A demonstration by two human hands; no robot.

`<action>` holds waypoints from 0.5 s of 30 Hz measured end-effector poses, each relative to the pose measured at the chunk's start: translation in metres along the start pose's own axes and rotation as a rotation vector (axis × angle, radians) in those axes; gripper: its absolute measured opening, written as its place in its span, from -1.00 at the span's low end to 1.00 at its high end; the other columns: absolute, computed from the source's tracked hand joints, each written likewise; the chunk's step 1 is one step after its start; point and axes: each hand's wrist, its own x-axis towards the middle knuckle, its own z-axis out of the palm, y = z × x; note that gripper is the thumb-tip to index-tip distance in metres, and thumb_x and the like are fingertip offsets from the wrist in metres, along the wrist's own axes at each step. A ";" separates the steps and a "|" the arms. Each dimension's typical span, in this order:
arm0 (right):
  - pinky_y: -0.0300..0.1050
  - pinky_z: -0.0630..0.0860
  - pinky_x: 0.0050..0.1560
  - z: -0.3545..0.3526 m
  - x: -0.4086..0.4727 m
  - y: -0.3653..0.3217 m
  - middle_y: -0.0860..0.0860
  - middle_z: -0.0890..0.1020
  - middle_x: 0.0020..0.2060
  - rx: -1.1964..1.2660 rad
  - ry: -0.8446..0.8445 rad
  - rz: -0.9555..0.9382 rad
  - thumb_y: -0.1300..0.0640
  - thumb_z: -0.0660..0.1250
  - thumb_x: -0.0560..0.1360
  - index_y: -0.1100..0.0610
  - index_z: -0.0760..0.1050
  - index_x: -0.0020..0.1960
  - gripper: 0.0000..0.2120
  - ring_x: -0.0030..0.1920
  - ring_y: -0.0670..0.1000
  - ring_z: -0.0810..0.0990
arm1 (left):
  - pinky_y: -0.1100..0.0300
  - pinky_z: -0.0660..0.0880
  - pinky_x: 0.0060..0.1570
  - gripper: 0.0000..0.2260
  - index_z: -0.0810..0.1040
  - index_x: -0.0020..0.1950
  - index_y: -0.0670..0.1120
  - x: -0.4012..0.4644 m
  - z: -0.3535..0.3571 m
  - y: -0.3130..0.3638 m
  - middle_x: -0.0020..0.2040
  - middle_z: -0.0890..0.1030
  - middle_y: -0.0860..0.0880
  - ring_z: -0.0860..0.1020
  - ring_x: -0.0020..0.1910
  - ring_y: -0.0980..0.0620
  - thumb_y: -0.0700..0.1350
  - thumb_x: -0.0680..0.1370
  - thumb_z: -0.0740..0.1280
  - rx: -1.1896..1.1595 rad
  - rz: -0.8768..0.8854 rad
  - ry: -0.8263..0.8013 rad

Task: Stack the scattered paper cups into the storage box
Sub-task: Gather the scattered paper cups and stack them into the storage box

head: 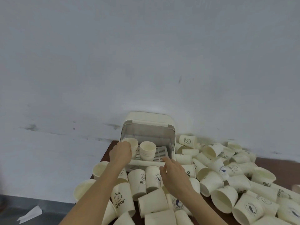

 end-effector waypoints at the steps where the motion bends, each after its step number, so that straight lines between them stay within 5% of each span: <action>1: -0.16 0.44 0.02 0.000 -0.002 0.000 -0.04 0.51 0.02 0.004 -0.001 0.009 0.06 0.09 0.62 0.05 0.34 0.30 -0.73 0.02 -0.04 0.47 | 0.07 0.46 -0.04 -0.75 0.58 0.16 -0.04 -0.001 0.000 0.001 0.11 0.59 -0.12 0.55 0.08 -0.14 -0.16 0.60 0.15 0.010 -0.008 -0.019; 9: -0.03 0.46 0.05 -0.010 -0.019 0.000 0.00 0.52 0.00 0.015 -0.031 0.059 0.09 0.09 0.60 0.11 0.37 0.25 -0.74 0.03 0.03 0.47 | -0.01 0.48 0.03 -0.57 0.22 0.44 -0.06 -0.011 -0.003 0.001 0.14 0.51 -0.20 0.48 0.08 -0.21 -0.08 0.57 0.15 -0.099 0.021 -0.148; 15: -0.06 0.41 0.03 -0.024 -0.037 0.007 0.03 0.54 0.06 0.074 -0.007 0.070 0.08 0.11 0.61 0.12 0.36 0.32 -0.69 0.11 0.06 0.48 | -0.07 0.52 0.06 -0.60 0.35 0.39 0.02 -0.062 -0.018 0.018 -0.01 0.63 -0.08 0.56 0.01 -0.14 -0.02 0.55 0.19 -0.304 0.090 -0.111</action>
